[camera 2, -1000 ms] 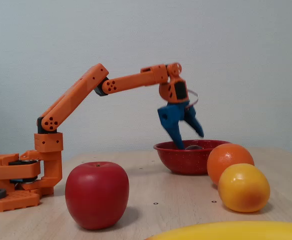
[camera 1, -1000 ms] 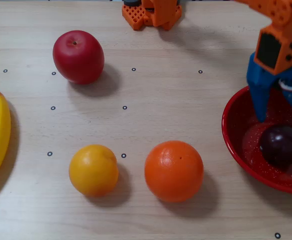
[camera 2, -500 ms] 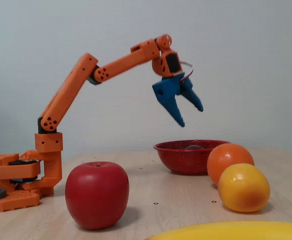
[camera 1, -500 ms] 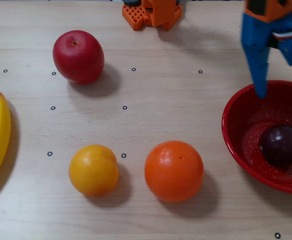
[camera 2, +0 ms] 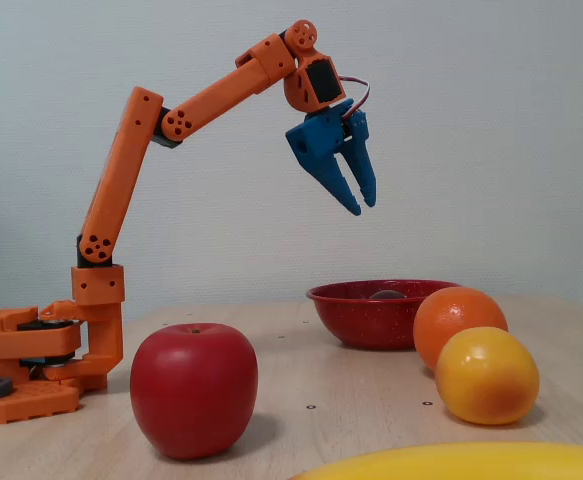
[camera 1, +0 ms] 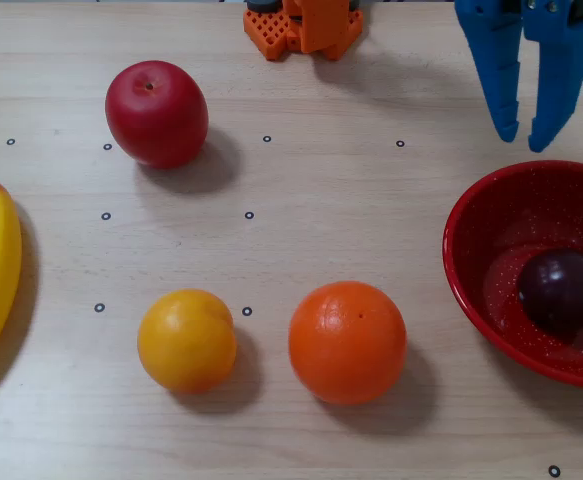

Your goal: Put plum in the red bowl.

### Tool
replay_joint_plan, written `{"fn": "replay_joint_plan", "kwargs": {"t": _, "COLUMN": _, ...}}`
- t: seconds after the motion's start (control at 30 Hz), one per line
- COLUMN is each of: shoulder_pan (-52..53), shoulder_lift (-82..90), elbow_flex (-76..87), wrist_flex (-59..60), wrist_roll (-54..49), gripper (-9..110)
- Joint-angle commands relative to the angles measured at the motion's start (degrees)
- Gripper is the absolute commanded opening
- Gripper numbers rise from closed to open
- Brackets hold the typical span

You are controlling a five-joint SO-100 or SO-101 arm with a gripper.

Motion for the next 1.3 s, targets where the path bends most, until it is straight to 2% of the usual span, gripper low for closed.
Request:
{"fn": "replay_joint_plan", "kwargs": {"t": 0.0, "shoulder_pan": 5.8, "shoulder_lift": 12.57, "elbow_flex": 3.34, "wrist_flex": 0.62, "wrist_roll": 1.05, "gripper": 0}}
{"fn": "replay_joint_plan", "kwargs": {"t": 0.53, "shoulder_pan": 11.34, "shoulder_lift": 33.93, "elbow_flex": 32.17, "wrist_flex": -9.4, "wrist_roll": -1.32, "gripper": 0}}
{"fn": "replay_joint_plan", "kwargs": {"t": 0.87, "shoulder_pan": 14.94, "shoulder_lift": 48.69, "elbow_flex": 60.03, "wrist_flex": -24.26, "wrist_roll": -1.58, "gripper": 0}}
{"fn": "replay_joint_plan", "kwargs": {"t": 1.27, "shoulder_pan": 15.82, "shoulder_lift": 62.58, "elbow_flex": 85.25, "wrist_flex": -34.89, "wrist_roll": -0.53, "gripper": 0}}
